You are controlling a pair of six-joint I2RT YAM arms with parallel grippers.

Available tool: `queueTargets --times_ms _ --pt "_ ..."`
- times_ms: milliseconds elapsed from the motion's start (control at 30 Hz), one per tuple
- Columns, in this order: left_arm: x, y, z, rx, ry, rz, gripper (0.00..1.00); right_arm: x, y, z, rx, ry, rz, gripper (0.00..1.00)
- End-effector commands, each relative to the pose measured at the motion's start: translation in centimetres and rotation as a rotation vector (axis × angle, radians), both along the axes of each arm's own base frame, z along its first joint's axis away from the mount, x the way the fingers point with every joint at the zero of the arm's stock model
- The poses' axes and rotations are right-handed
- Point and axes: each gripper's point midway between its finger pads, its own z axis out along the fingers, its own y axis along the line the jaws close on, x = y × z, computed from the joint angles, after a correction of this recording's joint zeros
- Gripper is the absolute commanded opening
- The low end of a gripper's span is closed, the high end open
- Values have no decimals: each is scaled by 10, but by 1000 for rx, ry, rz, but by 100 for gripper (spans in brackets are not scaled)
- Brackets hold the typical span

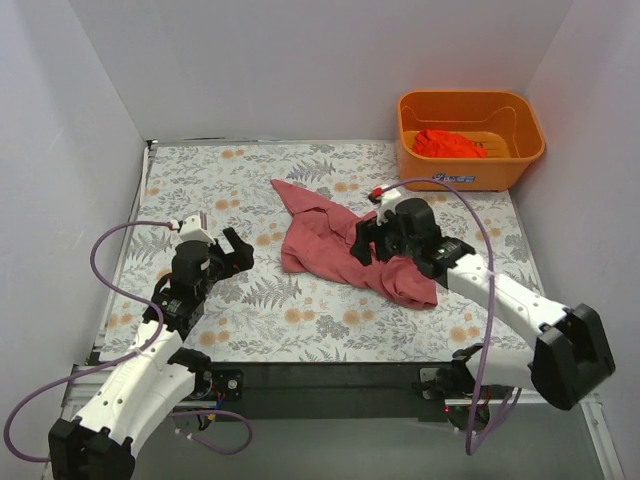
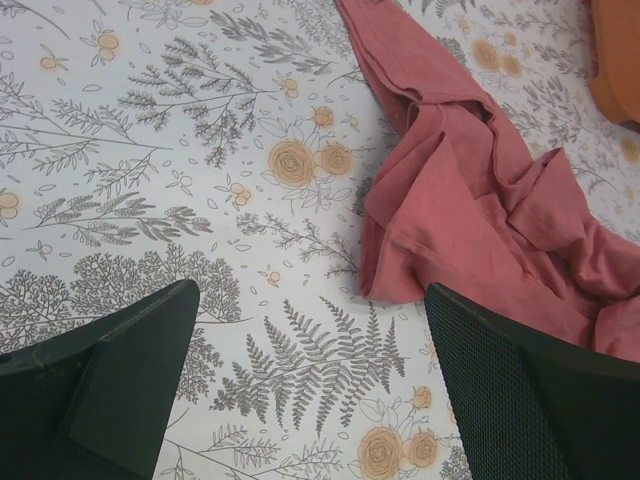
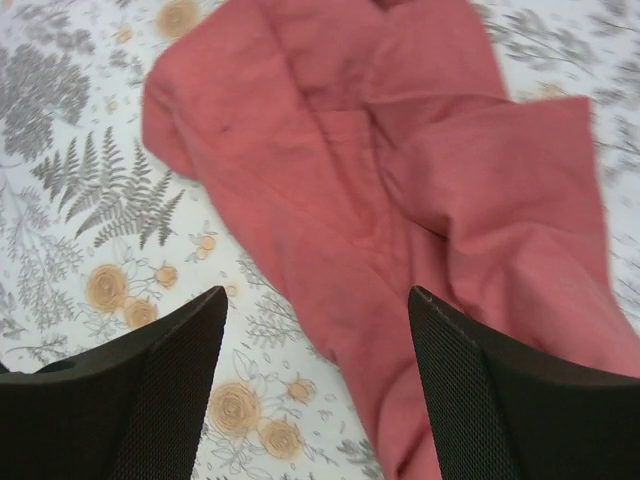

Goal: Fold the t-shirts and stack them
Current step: Flatten the tshirt out

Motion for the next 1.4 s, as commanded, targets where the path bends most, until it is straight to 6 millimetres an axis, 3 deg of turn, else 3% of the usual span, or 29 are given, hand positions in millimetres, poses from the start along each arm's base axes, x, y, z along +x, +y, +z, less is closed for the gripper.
queueTargets --times_ms 0,100,133,167,267,300,333,367,433,500,633,667,767,800,900,1133,1267,1300,1333,1367 --pt "4 6 9 16 1 42 96 7 51 11 36 -63 177 79" --pt "3 6 6 16 12 38 96 21 82 -4 30 -43 240 79" --pt "3 5 6 16 14 37 96 30 91 4 40 -62 250 79" --pt "3 5 6 15 14 34 96 34 99 -16 16 -29 280 80" --pt "3 4 5 15 16 31 96 52 119 -32 -10 -26 321 83" --pt "3 4 5 14 17 30 96 58 123 -36 -17 -26 327 84" --pt "3 4 4 15 20 30 96 62 127 -53 -33 0 338 84" --pt "4 4 5 14 19 30 96 68 134 -48 -19 -9 349 84" --pt "3 3 5 13 19 27 96 72 140 -64 -25 22 362 85" --pt "3 3 4 12 21 25 96 78 145 -65 -41 -6 386 85" --pt "3 3 4 15 21 22 96 77 152 -79 -40 26 429 81" --pt "3 2 5 13 20 20 96 68 157 -77 -13 44 471 77" --pt "3 2 4 17 23 18 96 46 164 -70 31 78 556 51" --pt "3 2 4 15 23 17 96 37 163 -72 30 97 570 30" --pt "4 2 5 16 21 18 96 13 164 -58 47 91 611 2" --pt "3 1 5 16 21 13 96 -71 154 -31 64 118 707 1" --pt "3 2 5 16 21 16 96 -143 161 -48 41 260 803 3" --pt "3 3 5 19 22 23 96 -177 167 -59 23 330 872 12" --pt "3 4 5 18 22 25 96 -187 169 -59 23 335 900 12" --pt "3 4 5 19 21 27 96 -194 172 -57 14 345 918 23"
